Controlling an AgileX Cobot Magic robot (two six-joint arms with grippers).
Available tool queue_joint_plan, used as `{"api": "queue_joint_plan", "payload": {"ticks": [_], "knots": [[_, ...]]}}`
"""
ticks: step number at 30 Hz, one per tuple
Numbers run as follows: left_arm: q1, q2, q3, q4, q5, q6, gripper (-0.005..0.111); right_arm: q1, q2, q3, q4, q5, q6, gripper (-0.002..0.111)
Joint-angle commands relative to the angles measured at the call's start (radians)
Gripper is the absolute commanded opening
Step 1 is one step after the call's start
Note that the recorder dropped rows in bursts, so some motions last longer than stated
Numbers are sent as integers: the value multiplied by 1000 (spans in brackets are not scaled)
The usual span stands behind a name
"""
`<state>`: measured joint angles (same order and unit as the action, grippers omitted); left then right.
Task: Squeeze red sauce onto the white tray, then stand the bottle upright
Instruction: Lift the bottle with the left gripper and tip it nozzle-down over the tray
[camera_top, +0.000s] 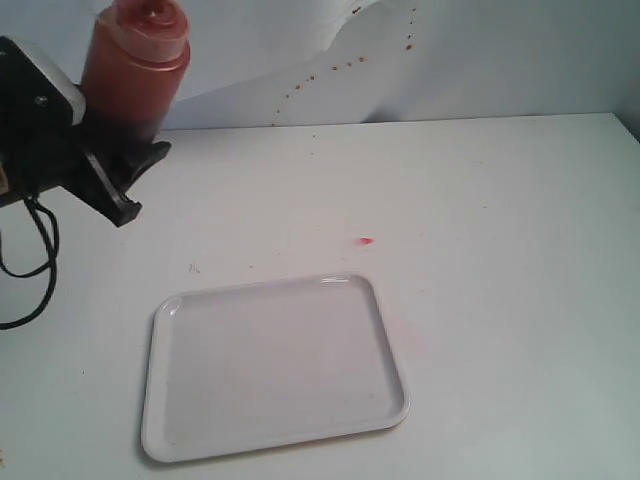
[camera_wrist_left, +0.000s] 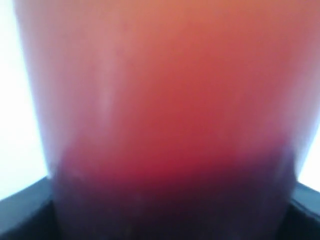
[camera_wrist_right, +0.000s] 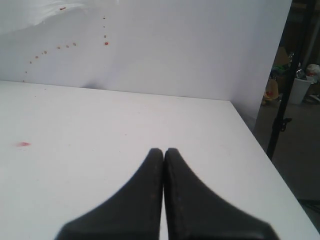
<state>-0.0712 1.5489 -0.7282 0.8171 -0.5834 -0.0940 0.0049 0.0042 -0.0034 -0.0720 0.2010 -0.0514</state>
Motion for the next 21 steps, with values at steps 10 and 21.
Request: {"api": "queue_joint_plan", "payload": {"ticks": [10,21], "knots": [[-3,-354,87,215,288,80,0,-4,-4,3,5,-2,2,0],[-144,-420,89,632,697,133,0,-4,-4,3,5,-2,2,0]]}}
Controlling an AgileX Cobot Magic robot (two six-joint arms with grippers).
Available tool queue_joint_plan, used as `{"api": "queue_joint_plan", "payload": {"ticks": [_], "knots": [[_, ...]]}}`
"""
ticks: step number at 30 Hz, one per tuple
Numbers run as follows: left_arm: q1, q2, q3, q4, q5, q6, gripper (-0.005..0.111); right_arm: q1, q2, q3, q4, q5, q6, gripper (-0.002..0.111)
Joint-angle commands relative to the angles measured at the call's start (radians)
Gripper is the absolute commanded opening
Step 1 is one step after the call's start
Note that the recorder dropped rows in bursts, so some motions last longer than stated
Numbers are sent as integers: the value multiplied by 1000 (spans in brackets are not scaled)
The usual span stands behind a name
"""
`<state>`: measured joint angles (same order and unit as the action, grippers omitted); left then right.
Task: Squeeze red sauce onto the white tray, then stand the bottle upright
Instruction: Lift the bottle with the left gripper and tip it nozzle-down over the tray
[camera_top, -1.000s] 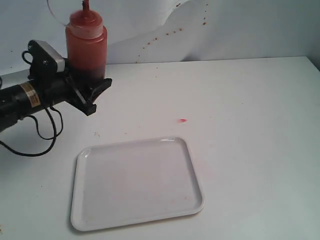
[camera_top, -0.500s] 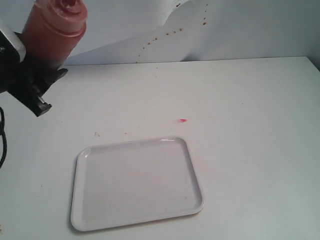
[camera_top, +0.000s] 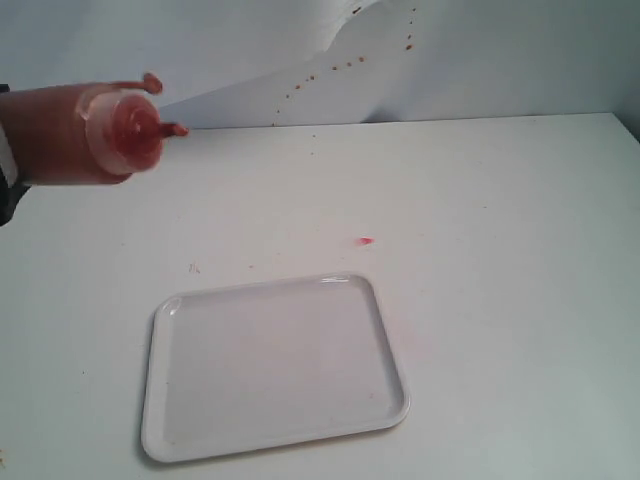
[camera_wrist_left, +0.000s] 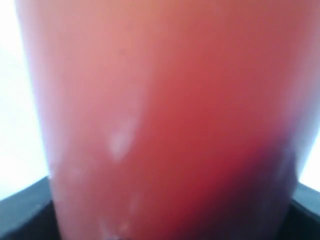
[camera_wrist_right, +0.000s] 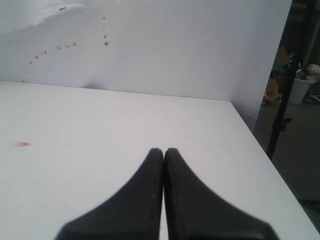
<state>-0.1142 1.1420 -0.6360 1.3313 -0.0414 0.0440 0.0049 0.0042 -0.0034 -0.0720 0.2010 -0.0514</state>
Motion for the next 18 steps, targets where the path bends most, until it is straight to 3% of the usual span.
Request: {"api": "queue_joint_plan", "payload": {"ticks": [1,13,18], "knots": [[-129,-14,-3,153,204,-5,0,-4,-4,3,5,-2,2,0],[-336,-6,1,413,374,-7,0,-4,-4,3,5,-2,2,0],[-390,27,3,413,472,158,0,-4,-4,3,5,-2,2,0]]}}
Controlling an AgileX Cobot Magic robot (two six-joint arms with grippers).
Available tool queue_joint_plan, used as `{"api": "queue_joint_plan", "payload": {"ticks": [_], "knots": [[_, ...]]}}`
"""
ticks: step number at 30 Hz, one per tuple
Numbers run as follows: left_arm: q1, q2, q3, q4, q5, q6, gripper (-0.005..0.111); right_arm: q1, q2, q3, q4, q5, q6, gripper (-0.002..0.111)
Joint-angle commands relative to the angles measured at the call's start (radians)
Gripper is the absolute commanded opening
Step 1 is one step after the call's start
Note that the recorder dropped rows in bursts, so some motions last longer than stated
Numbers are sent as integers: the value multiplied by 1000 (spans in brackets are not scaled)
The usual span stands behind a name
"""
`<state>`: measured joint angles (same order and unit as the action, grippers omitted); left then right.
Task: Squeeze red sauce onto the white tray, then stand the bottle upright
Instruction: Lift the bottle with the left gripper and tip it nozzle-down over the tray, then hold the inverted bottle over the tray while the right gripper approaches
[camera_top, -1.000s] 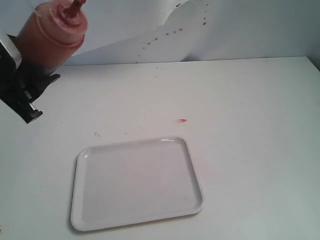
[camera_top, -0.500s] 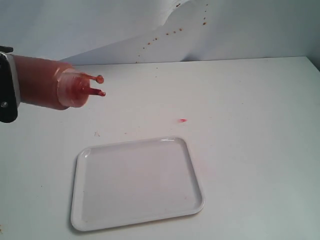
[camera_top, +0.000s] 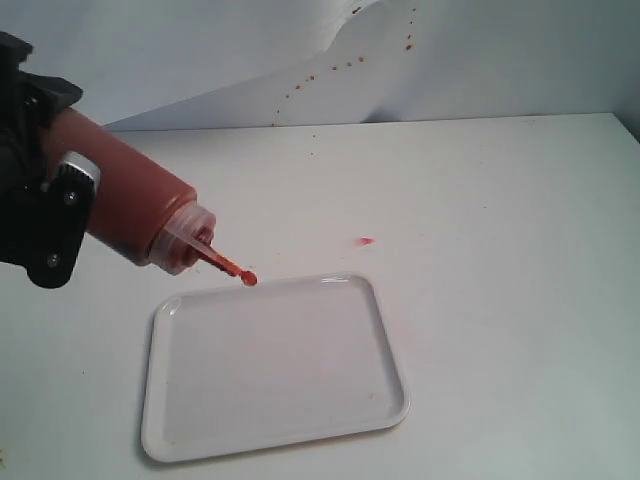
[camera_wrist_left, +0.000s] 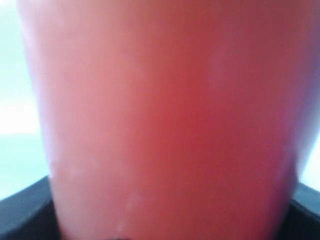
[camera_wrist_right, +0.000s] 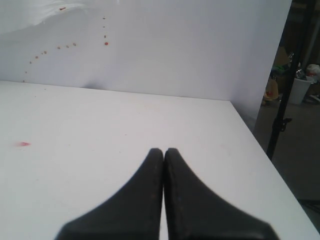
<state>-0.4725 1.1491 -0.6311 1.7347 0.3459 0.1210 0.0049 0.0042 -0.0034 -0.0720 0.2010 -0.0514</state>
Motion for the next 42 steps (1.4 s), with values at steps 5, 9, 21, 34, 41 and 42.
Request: {"api": "queue_joint_plan", "payload": {"ticks": [5,9,21,34,41,42], "knots": [[-67,88,-2,10,113,96,0,-4,-4,3,13,-12,4,0],[-117,150,-2,10,197,128,0,-4,-4,3,94,-76,5,0],[-242,217,-2,10,349,178,0,-4,-4,-24,387,-201,5,0],[-248,217,-2,10,358,198,0,32,203,-292,505,160,-278,0],[-248,217,-2,10,358,195,0,151,636,-531,740,389,-754,0],[-248,217,-2,10,358,195,0,160,703,-571,756,426,-799,0]]}}
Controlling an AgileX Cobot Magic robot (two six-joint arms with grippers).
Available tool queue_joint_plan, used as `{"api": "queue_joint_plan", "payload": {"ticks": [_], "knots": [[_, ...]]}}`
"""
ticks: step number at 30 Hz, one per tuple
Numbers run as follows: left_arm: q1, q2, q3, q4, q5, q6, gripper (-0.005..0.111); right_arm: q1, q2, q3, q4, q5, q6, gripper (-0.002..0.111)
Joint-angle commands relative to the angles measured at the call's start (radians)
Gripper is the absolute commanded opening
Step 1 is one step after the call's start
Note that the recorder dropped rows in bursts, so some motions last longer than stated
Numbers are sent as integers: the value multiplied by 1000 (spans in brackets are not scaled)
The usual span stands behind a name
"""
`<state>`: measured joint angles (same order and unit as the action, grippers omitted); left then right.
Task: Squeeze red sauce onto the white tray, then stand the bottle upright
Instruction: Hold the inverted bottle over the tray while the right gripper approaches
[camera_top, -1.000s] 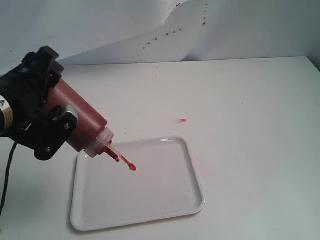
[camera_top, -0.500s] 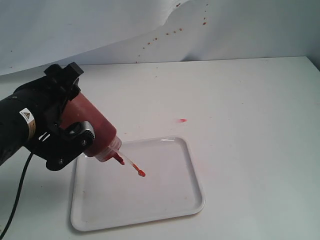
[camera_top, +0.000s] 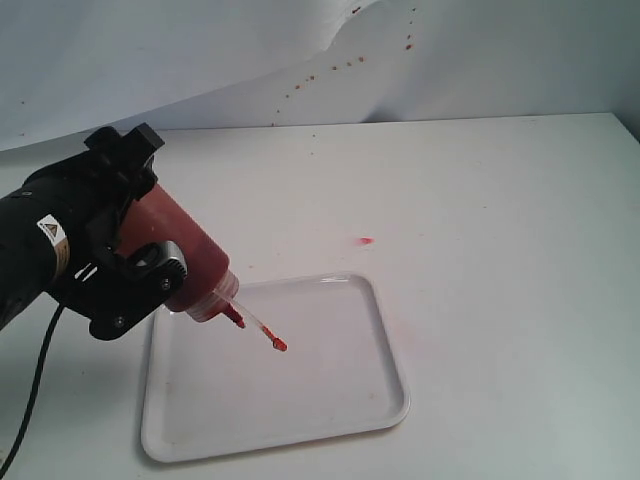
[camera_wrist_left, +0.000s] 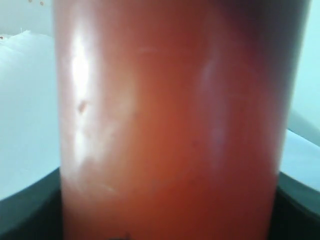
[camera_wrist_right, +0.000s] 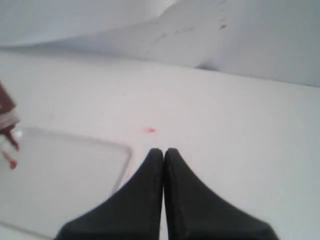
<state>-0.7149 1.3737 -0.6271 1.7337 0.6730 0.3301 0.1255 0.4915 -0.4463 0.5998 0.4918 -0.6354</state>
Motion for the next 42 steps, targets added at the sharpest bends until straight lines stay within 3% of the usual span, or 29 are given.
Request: {"api": "queue_joint_plan", "payload": {"ticks": [1,7,14,21,24,29,31,36,42], "knots": [[-6,-7,-6,11,31,-14,0,42,266,-159,100,159,-250,0],[-6,-7,-6,11,31,-16,0,42,587,-343,216,291,-478,0],[-6,-7,-6,11,31,-27,0,42,898,-555,375,636,-845,0],[-6,-7,-6,11,31,-45,0,58,1133,-683,520,688,-1006,2],[-6,-7,-6,11,27,-44,0,66,1207,-716,543,686,-1017,19],[-6,-7,-6,11,-51,-44,0,66,1315,-743,734,616,-987,71],[-6,-7,-6,11,-59,-46,0,66,1343,-743,775,623,-987,86],[-6,-7,-8,11,-58,-37,0,86,1366,-743,806,621,-987,91],[-6,-7,-35,11,-67,-35,0,198,1366,-743,804,497,-1015,91]]}}
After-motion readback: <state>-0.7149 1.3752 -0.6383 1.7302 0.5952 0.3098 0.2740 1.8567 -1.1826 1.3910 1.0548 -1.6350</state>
